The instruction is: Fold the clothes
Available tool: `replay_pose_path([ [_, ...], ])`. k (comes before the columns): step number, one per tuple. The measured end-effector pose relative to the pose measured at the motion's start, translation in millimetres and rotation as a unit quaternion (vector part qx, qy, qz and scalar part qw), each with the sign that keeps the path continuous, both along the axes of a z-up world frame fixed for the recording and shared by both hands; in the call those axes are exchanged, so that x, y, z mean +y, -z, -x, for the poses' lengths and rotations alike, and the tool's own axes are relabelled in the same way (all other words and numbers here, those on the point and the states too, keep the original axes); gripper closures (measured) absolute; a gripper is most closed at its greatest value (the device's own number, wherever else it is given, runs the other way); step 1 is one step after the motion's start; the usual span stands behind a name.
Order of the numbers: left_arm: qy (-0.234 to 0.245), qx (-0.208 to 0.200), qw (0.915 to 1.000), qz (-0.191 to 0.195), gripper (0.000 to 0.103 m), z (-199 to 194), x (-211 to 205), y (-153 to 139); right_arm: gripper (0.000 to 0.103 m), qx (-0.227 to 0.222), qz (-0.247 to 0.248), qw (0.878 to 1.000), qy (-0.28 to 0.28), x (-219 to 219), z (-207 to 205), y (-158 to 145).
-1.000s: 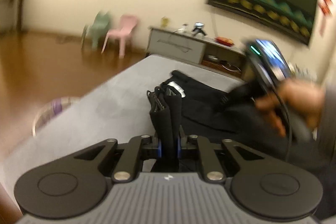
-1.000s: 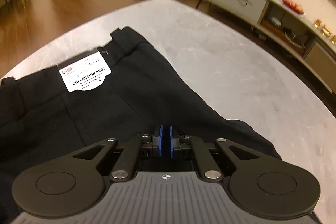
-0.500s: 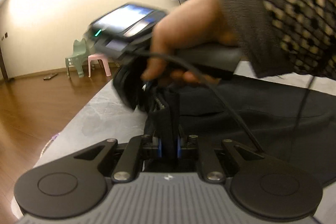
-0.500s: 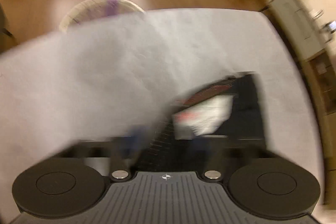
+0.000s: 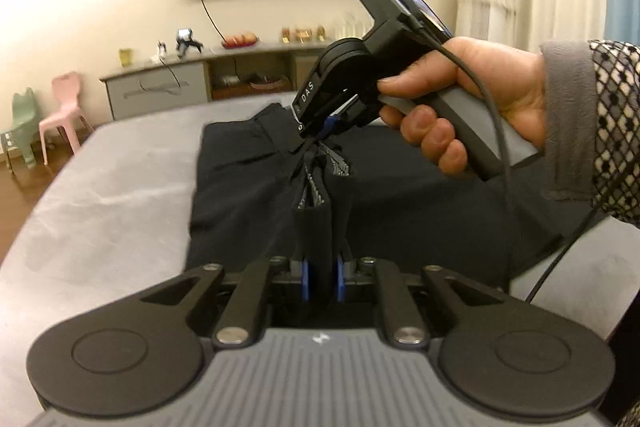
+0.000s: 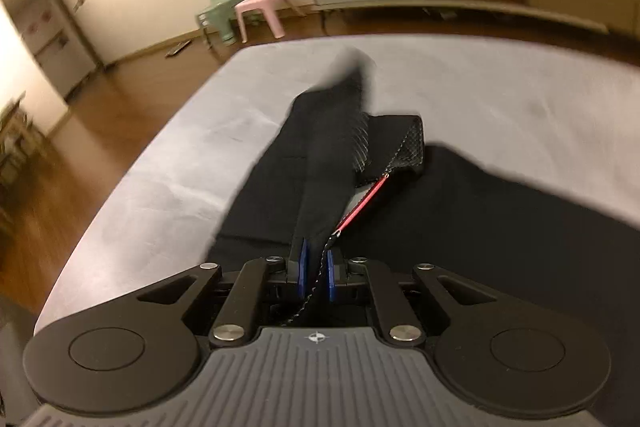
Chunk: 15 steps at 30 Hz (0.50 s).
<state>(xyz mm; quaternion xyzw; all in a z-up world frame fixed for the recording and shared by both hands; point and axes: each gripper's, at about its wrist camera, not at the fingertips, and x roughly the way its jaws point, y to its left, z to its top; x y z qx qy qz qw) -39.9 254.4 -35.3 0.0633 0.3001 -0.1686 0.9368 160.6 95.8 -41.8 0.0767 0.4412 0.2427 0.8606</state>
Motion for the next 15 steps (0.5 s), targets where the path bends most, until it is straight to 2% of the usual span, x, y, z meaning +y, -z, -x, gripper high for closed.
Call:
replay_pose_path([
  [3, 0.015, 0.024, 0.9996, 0.009, 0.082, -5, 4, 5, 0.094, 0.011, 0.023, 1.0, 0.005, 0, 0, 20],
  [4, 0.024, 0.026, 0.9991, 0.023, 0.081, -3, 7, 2, 0.092, 0.008, 0.035, 0.999, 0.002, 6, 3, 24],
  [6, 0.04, 0.021, 0.9963, 0.074, 0.078, 1, 20, -10, 0.092, -0.003, 0.057, 0.998, -0.007, 20, 9, 24],
  [8, 0.04, 0.006, 0.9897, 0.137, 0.073, 0, 45, -23, 0.091, -0.006, 0.075, 0.997, -0.022, 25, 16, 23],
  [10, 0.014, 0.006, 0.984, 0.177, 0.073, -7, 72, -23, 0.091, -0.004, 0.077, 0.996, -0.04, 27, 23, 18],
  [12, -0.017, 0.019, 0.9826, 0.184, 0.073, -21, 85, -17, 0.092, 0.005, 0.061, 0.997, -0.051, 24, 27, 12],
  [15, -0.046, 0.044, 0.9854, 0.158, 0.073, -34, 86, -7, 0.092, 0.015, 0.048, 0.997, -0.054, 22, 31, 13],
])
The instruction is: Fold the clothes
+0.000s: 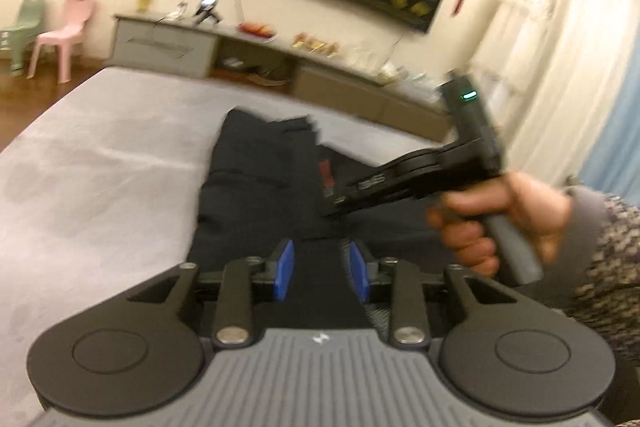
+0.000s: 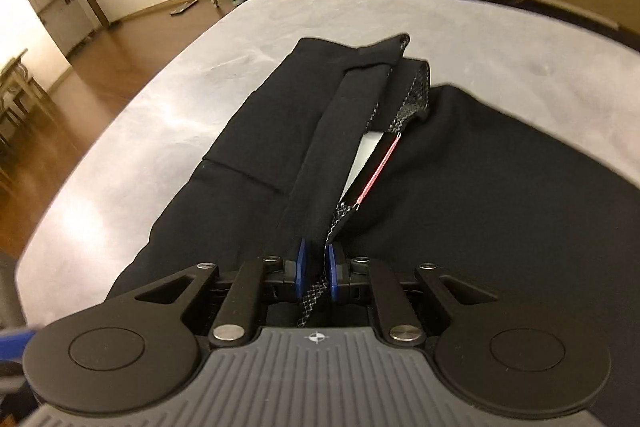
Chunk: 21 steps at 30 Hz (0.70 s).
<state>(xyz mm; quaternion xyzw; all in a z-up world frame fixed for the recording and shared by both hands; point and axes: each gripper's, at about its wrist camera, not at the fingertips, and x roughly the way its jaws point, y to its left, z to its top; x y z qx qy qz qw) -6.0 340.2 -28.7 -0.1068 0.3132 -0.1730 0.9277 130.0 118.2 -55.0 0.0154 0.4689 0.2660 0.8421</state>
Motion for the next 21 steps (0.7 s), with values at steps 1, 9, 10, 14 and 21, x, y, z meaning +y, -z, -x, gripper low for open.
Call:
replay_pose_path([
  [1, -0.002, 0.006, 0.9999, -0.009, 0.073, -2, -3, -1, 0.091, 0.0, -0.002, 1.0, 0.0, 0, -1, 2],
  [9, -0.023, 0.027, 0.9958, -0.084, 0.073, -5, -31, 1, 0.091, -0.025, -0.024, 0.999, 0.008, 8, -13, 8],
  [10, -0.027, 0.029, 0.9951, -0.091, 0.073, -6, -32, 2, 0.093, -0.035, -0.012, 0.999, 0.007, 12, -10, 8],
  [14, -0.031, 0.038, 0.9927, -0.11, 0.073, -2, -37, 4, 0.094, -0.077, 0.037, 0.996, 0.003, 25, 7, 10],
  [21, -0.034, 0.043, 0.9916, -0.117, 0.073, -7, -42, 8, 0.081, -0.176, 0.057, 0.983, 0.014, 49, -13, -49],
])
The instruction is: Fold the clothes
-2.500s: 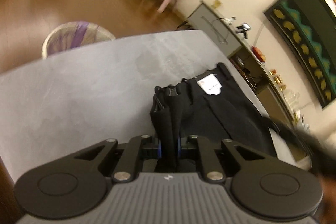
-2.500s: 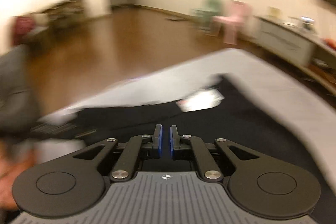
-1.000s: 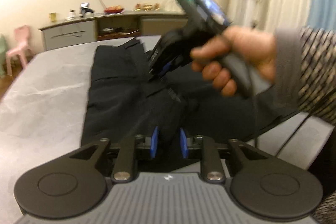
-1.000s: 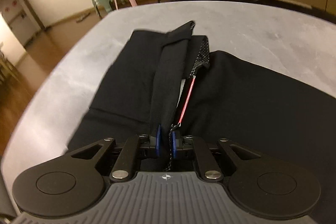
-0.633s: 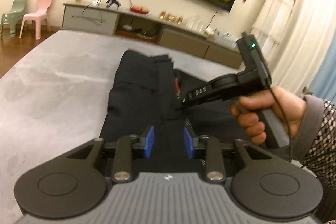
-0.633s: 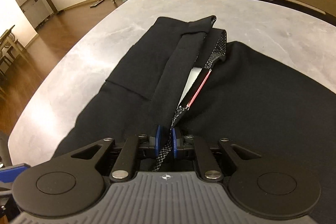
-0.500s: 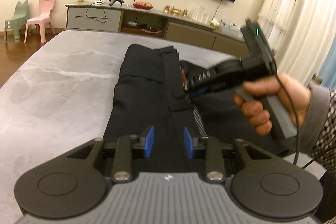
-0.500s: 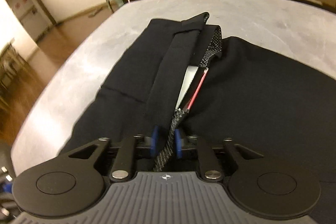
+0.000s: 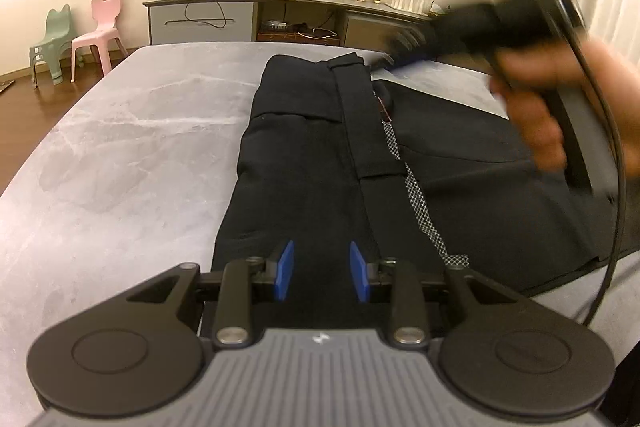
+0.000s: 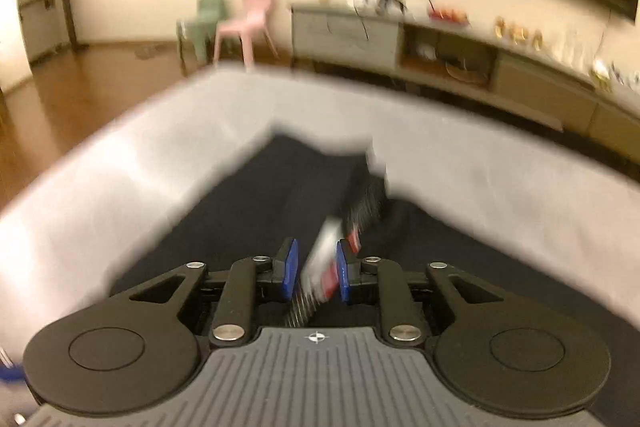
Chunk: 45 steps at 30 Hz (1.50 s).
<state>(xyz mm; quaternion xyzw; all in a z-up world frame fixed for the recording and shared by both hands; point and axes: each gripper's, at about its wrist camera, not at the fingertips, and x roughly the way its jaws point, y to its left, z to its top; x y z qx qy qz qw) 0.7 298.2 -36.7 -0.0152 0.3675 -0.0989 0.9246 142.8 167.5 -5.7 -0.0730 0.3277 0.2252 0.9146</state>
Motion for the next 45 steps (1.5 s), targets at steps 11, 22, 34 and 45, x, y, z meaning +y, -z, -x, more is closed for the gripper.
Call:
replay_pose_path([
  [11, -0.001, 0.032, 0.9994, -0.013, 0.073, -2, 0, 16, 0.083, 0.108, 0.035, 0.993, -0.041, 83, -113, 45],
  [22, -0.001, 0.01, 1.0, 0.001, 0.073, 6, 1, 8, 0.075, 0.073, 0.02, 0.997, -0.009, 2, -51, 63],
  [34, 0.071, -0.054, 0.996, -0.002, 0.051, 24, -41, -2, 0.036, 0.12, -0.157, 0.979, 0.051, -58, -51, 64],
  [45, 0.104, -0.034, 0.9919, -0.065, 0.066, 23, -79, 22, 0.037, 0.22, -0.296, 0.929, 0.039, -68, -107, 96],
])
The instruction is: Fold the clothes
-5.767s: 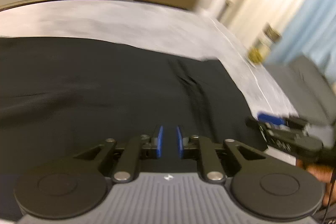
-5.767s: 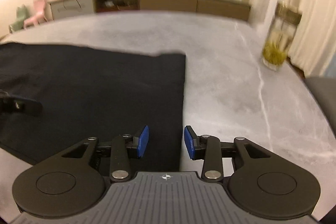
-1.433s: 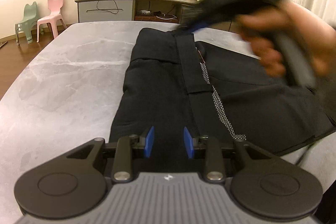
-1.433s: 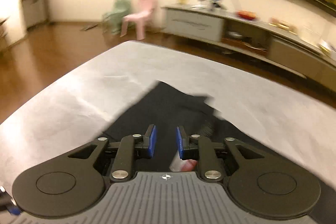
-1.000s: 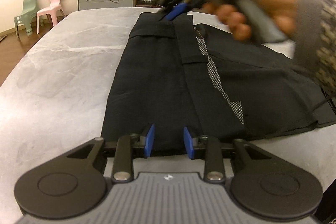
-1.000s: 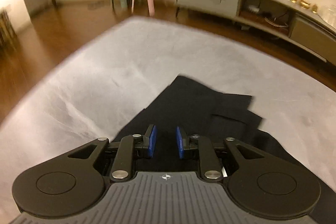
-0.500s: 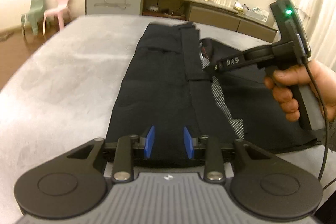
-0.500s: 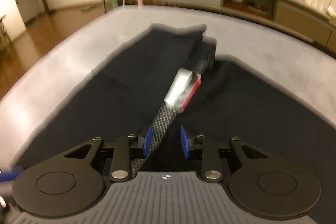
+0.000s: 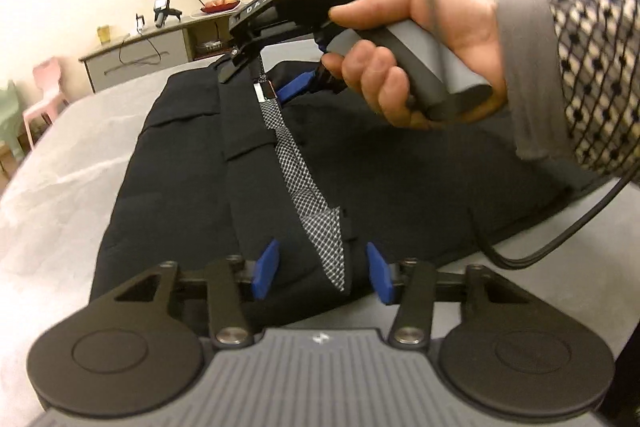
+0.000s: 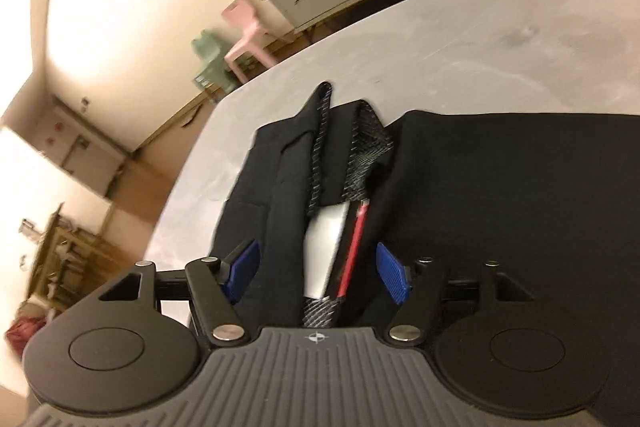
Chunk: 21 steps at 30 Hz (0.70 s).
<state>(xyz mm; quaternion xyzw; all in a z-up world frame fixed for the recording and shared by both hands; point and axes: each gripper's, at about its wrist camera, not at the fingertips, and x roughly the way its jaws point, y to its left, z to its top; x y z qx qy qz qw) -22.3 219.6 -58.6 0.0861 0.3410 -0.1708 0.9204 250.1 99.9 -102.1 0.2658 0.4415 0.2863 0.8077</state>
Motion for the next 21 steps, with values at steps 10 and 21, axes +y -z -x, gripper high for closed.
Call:
replay_pose_path([
  [10, 0.004, -0.004, 0.9997, 0.024, 0.1, 11, 0, -10, 0.093, -0.058, 0.041, 0.997, -0.03, 20, 0, -1],
  [21, 0.066, -0.032, 0.9904, 0.117, 0.101, 37, -7, -42, 0.098, -0.106, 0.03, 0.994, 0.027, -40, 49, -43],
])
